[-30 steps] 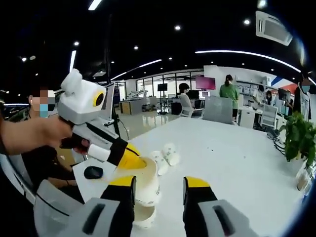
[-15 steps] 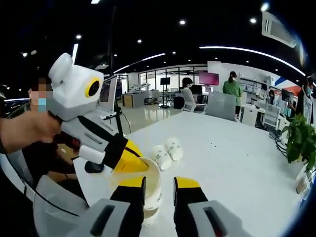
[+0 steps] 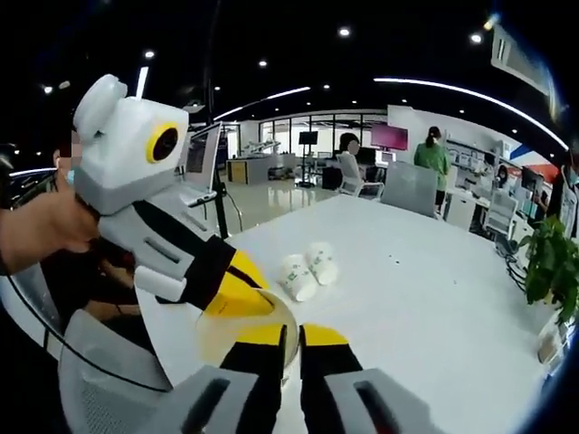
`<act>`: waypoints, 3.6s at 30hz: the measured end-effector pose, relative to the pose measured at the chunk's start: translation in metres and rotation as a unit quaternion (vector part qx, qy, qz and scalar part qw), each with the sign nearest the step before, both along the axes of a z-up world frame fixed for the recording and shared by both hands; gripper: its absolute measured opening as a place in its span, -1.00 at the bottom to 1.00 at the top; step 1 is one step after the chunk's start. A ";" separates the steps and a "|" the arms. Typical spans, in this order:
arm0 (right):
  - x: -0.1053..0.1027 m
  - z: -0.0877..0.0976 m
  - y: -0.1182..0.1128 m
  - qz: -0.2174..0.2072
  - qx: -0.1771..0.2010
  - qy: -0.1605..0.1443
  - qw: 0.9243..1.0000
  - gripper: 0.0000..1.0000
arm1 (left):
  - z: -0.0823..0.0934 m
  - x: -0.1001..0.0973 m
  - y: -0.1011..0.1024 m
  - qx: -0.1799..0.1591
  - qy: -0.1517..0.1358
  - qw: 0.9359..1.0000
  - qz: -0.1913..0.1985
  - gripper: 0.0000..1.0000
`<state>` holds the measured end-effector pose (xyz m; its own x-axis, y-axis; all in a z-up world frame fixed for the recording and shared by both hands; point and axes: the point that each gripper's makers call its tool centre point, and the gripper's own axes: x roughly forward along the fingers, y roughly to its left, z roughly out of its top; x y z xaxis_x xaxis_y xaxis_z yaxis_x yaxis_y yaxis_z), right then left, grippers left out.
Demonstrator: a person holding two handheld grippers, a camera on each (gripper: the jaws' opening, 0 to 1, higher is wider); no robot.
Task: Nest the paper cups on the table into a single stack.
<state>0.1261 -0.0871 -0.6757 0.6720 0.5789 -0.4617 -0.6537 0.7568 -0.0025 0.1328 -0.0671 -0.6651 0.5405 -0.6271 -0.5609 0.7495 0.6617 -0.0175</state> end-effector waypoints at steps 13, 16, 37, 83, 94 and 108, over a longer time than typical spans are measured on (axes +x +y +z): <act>0.000 -0.006 -0.008 -0.017 -0.008 0.017 1.000 -1.00 | 0.007 -0.005 -0.007 -0.016 -0.017 0.999 -0.028 -0.87; 0.000 -0.006 -0.010 -0.021 -0.005 0.020 1.000 -1.00 | 0.010 -0.004 -0.003 -0.025 -0.028 0.999 -0.031 -0.77; 0.000 -0.005 -0.005 -0.020 0.027 0.060 0.998 -1.00 | 0.051 -0.009 0.041 -0.121 -0.096 0.988 -0.014 -0.19; 0.000 -0.052 0.012 0.014 -0.014 0.085 0.996 -0.70 | -0.005 -0.060 0.081 -0.123 -0.090 0.988 0.035 0.47; -0.010 -0.048 0.013 0.032 0.020 0.074 0.997 -0.12 | -0.004 -0.057 0.090 -0.121 -0.095 0.987 0.040 0.50; -0.017 -0.042 0.000 0.032 0.044 0.057 0.997 0.17 | -0.007 -0.046 0.105 -0.121 -0.098 0.986 0.052 0.51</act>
